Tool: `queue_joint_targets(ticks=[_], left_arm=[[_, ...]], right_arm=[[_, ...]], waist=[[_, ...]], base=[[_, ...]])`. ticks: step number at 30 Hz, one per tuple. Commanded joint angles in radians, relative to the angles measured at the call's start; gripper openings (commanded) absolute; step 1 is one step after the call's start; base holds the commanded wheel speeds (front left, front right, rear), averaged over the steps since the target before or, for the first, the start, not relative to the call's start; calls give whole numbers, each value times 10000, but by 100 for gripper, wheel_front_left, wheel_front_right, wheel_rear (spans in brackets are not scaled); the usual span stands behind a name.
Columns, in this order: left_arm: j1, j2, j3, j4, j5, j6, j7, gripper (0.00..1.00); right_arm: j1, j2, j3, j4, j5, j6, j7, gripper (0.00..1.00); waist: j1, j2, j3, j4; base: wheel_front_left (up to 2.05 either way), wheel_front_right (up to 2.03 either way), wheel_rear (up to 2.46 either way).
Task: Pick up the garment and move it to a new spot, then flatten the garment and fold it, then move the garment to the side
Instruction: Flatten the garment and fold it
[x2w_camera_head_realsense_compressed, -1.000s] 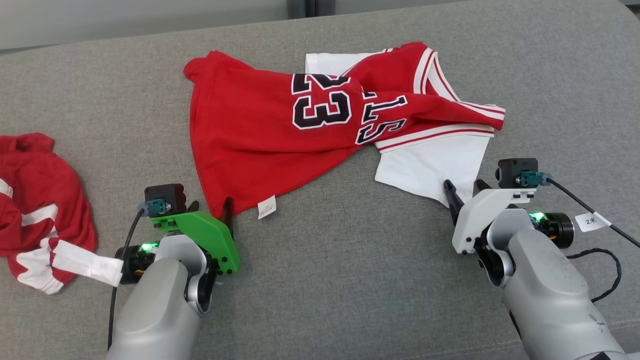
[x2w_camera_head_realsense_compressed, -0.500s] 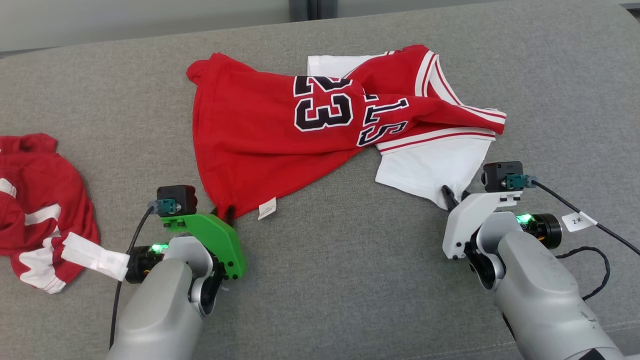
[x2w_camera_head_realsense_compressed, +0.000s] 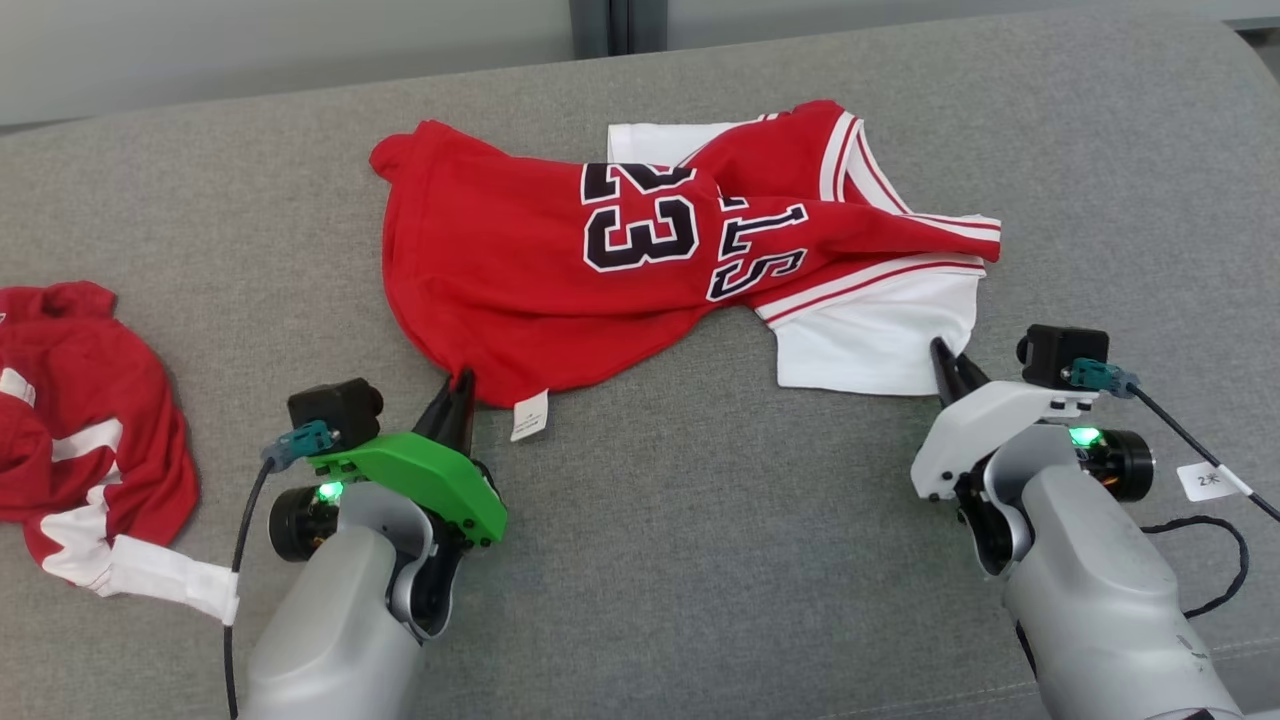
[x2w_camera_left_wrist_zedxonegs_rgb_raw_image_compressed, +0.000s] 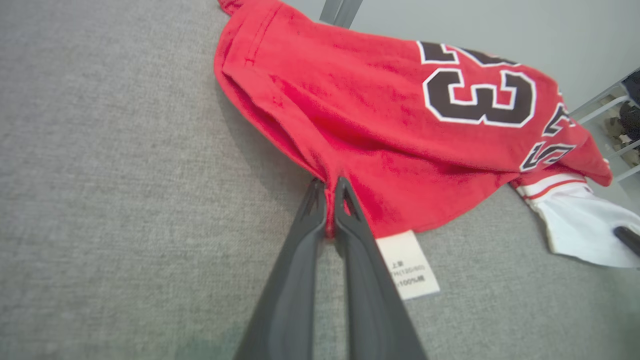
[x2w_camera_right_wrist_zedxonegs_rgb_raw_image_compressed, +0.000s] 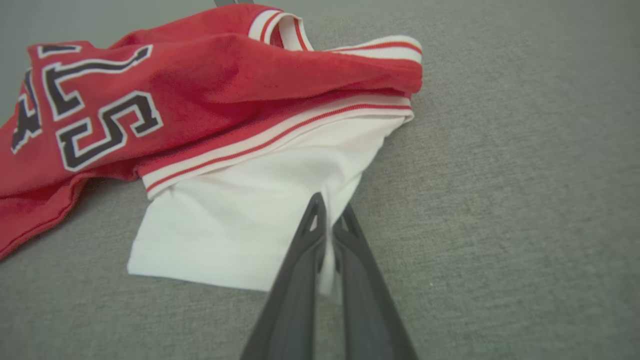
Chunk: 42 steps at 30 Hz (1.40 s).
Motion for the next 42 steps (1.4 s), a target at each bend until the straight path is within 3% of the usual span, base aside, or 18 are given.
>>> queue_joint_targets(ticks=[1,7,12,18,23,25,30,36,42], left_arm=[[207,129,119,-312,-170,-100,-199,0],[1152,440,496,-2756,-1259,-293,-366,0],[2365,808,847,-5815,-2388,-322,278,0],[3649,1068,1229,-9576,-3304,356,1132,0],[4035,1095,1251,-11927,-4012,887,1891,0],[3740,1194,1275,-12253,-4221,983,2190,0],[2155,1386,1526,-11451,-4623,940,2811,0],[-1231,1573,2299,-8886,-4611,782,2725,0],[-4768,1909,2542,-6261,-3492,207,1596,0]], right_arm=[[203,-26,-231,-344,-260,-16,-138,0],[1293,-22,-1223,-3084,-990,-16,539,0],[2767,-26,-1605,-6684,-839,-16,1988,0],[4223,-20,-2152,-10673,-451,-14,3525,0],[4703,-17,-2554,-13010,-191,-14,4409,0],[4634,-18,-2631,-13480,-119,-14,4727,0],[3362,-29,-1997,-13237,50,-10,5497,0],[-354,-360,-873,-10329,1180,-10,5789,0],[-4775,-301,-851,-6968,1467,-8,3729,0]], waist=[[0,-1,-242,-44],[0,-1,-670,-240],[0,-1,-816,-382],[0,-1,-736,-466],[0,-1,-295,-460],[0,-1,-25,-428],[0,-1,1032,-533],[0,-1,2585,-880],[0,-1,3303,-1118]], base=[[0,0,0],[0,0,0],[0,0,0],[0,0,0],[0,0,0],[0,0,0],[0,0,0],[0,0,0],[0,0,0]])
